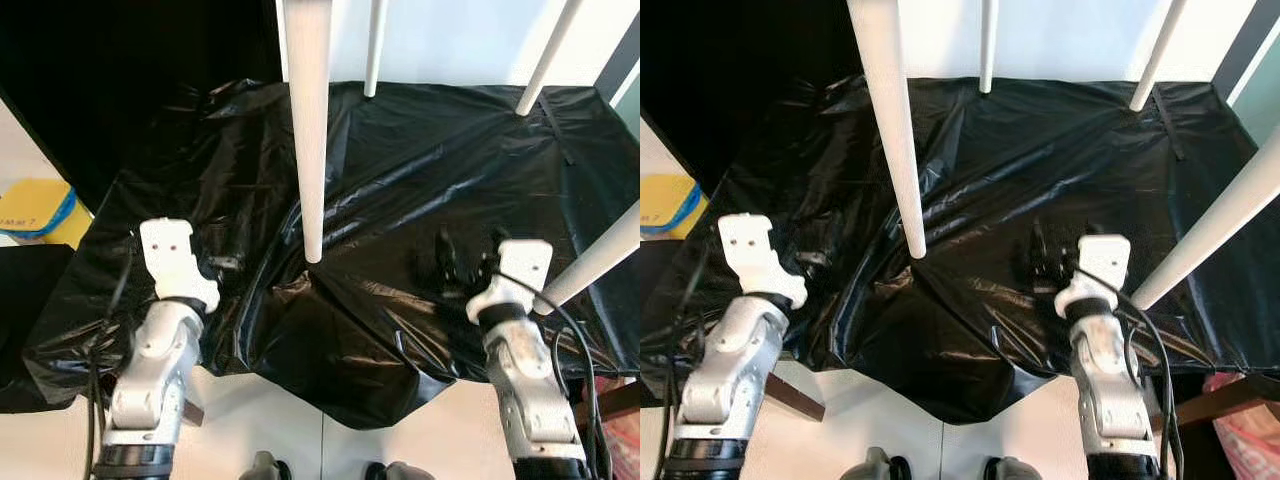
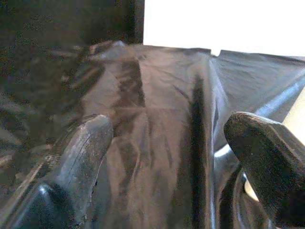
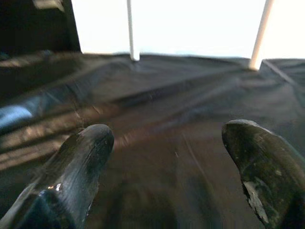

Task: Building children table

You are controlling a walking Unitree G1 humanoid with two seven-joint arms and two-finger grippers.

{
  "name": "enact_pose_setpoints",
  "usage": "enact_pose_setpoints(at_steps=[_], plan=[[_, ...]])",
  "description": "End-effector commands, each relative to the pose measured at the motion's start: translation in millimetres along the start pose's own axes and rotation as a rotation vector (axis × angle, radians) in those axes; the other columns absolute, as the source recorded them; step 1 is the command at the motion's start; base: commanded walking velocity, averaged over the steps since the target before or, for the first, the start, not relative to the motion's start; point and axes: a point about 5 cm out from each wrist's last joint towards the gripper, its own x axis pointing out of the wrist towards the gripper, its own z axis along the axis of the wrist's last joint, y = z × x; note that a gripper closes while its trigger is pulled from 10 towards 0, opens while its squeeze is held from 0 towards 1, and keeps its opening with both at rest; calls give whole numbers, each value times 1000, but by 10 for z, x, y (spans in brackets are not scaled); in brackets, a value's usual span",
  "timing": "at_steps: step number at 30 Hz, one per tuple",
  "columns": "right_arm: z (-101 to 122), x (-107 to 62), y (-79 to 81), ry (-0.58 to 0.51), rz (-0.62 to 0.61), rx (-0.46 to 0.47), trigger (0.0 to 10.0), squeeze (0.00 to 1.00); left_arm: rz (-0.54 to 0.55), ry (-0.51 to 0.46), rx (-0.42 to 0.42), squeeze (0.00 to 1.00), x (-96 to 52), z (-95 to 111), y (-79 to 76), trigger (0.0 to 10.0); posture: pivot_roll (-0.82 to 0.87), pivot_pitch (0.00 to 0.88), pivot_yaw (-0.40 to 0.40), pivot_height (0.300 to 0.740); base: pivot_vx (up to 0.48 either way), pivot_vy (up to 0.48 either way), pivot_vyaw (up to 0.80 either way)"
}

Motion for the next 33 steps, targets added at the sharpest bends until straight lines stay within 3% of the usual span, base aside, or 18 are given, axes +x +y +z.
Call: enact_pose_setpoints(at_steps=[1, 9, 26, 33], plan=[[-37, -31, -16, 9, -8, -15, 10000, 0, 10, 18, 7, 0, -32, -68, 9, 10000, -61, 174, 13, 740, 0, 0, 0], [-23, -32, 47, -11, 2, -26, 10000, 0, -22, 3, 5, 0, -26, -61, -108, 10000, -56, 170, 14, 740, 0, 0, 0], [-61, -39, 40, 1, 4, -38, 10000, 0, -27, 21, 14, 0, -30, -95, -123, 10000, -60, 151, 7, 740, 0, 0, 0], [-67, -43, 29, 5, -3, -39, 10000, 0, -27, 27, 12, 0, -30, -101, -128, 10000, -63, 154, 7, 740, -260, 0, 0]])
